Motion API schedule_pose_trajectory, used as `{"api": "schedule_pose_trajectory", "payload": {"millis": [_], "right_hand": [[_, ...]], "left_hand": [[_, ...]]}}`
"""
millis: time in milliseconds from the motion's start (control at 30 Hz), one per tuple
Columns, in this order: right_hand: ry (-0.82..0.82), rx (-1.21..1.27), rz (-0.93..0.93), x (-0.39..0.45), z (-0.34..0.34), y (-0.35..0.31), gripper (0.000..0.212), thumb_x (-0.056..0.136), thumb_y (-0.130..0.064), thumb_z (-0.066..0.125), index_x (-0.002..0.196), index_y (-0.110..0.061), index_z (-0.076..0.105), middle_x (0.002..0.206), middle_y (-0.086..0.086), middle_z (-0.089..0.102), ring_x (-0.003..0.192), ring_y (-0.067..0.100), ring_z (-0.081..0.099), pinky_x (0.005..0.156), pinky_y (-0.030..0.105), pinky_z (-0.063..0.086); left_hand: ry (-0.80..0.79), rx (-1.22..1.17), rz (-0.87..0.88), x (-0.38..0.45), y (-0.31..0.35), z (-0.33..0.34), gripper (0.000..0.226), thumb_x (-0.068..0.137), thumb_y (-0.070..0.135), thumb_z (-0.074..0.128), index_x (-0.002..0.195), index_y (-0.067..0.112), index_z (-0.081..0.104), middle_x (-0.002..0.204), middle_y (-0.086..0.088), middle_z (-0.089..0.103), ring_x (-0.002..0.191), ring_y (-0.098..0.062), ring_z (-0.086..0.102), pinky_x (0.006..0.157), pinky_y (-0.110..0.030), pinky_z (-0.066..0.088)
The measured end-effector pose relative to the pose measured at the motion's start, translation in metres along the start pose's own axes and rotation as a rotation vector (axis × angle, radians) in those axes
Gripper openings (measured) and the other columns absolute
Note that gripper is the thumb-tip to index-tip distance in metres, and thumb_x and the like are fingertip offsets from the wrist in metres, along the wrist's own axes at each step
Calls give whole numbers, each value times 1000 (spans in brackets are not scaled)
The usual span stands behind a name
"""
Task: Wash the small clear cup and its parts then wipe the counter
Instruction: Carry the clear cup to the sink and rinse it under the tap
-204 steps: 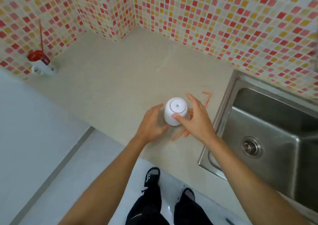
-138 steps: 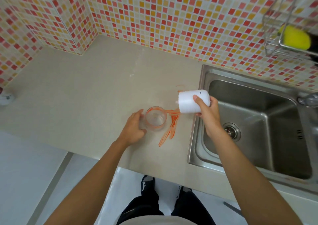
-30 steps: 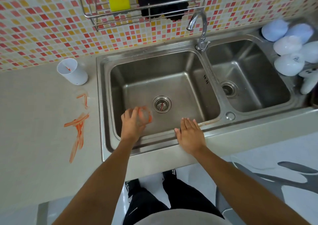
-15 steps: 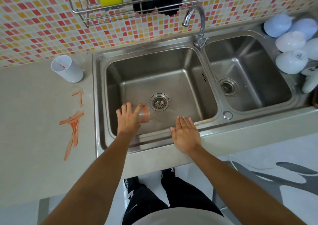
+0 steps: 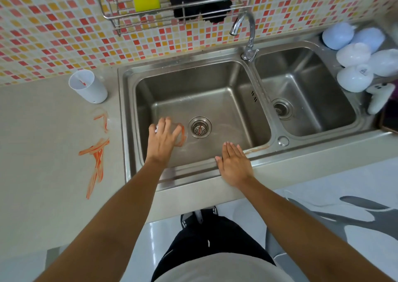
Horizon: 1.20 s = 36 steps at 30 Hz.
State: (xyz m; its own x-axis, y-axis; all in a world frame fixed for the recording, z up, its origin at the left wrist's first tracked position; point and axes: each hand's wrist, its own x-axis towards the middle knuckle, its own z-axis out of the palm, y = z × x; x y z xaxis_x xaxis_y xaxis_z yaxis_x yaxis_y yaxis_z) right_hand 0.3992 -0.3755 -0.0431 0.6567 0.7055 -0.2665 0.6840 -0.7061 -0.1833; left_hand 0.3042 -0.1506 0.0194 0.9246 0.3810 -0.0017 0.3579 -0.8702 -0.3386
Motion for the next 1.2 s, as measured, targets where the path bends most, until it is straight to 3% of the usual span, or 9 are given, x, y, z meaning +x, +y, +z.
{"api": "schedule_pose_trajectory", "payload": {"millis": [133, 300, 467, 600, 767, 900, 1033, 1100, 1200], "right_hand": [[-12, 21, -3, -1, -7, -1, 82, 93, -50, -4, 150, 2, 23, 156, 18, 28, 147, 27, 21, 120, 35, 1], [-35, 355, 112, 24, -46, 15, 69, 102, -51, 28, 155, -8, 13, 162, 9, 14, 150, 25, 8, 120, 38, 12], [120, 359, 153, 80, -108, 62, 66, 103, -44, 33, 154, -6, 17, 161, 12, 18, 149, 24, 13, 120, 36, 10], [182, 415, 181, 127, -141, 99, 61, 101, -41, 42, 149, -5, 29, 152, 15, 36, 140, 32, 33, 115, 44, 30], [215, 470, 203, 192, -167, 122, 62, 101, -33, 43, 153, -6, 22, 156, 15, 31, 139, 34, 36, 112, 42, 32], [254, 547, 207, 235, -184, 134, 53, 102, -26, 43, 151, -12, 26, 126, 21, 61, 109, 40, 61, 94, 46, 49], [239, 541, 173, 259, -185, 143, 44, 102, -21, 40, 146, -16, 38, 109, 22, 66, 99, 40, 63, 88, 49, 52], [218, 522, 129, 262, -182, 141, 40, 103, -22, 39, 143, -17, 42, 111, 22, 66, 100, 41, 63, 88, 49, 52], [187, 503, 61, 262, -179, 135, 36, 103, -17, 41, 138, -16, 48, 121, 22, 63, 106, 41, 62, 91, 47, 50]], "left_hand": [[-40, -55, -69, 6, -10, 1, 70, 60, 29, 85, 116, 25, 42, 121, -16, 48, 110, -32, 45, 84, -44, 45], [-21, -130, -158, 31, -5, -12, 56, 69, 26, 76, 111, 19, 39, 114, -14, 49, 101, -32, 48, 81, -45, 44], [44, -404, -223, 82, 17, -40, 48, 78, 34, 66, 116, 9, 48, 119, -13, 54, 110, -34, 49, 86, -46, 40], [57, -779, -299, 130, 48, -69, 44, 84, 29, 59, 120, 8, 44, 113, -11, 53, 112, -32, 51, 97, -47, 40], [122, -993, -262, 181, 79, -73, 72, 65, 22, 78, 127, 4, 46, 117, -12, 51, 106, -31, 50, 93, -43, 46], [116, -1261, -372, 201, 92, -79, 91, 64, 40, 86, 134, 9, 36, 129, -7, 43, 118, -18, 42, 99, -27, 37], [141, -1202, -408, 211, 96, -77, 86, 68, 47, 80, 135, 19, 35, 132, 0, 44, 124, -19, 40, 104, -33, 30], [121, -1196, -416, 216, 95, -77, 82, 68, 45, 81, 134, 25, 35, 132, 3, 44, 123, -18, 38, 100, -31, 26], [106, -1294, -414, 224, 95, -81, 79, 65, 34, 86, 128, 27, 39, 126, 10, 47, 121, -15, 43, 100, -29, 36]]}}
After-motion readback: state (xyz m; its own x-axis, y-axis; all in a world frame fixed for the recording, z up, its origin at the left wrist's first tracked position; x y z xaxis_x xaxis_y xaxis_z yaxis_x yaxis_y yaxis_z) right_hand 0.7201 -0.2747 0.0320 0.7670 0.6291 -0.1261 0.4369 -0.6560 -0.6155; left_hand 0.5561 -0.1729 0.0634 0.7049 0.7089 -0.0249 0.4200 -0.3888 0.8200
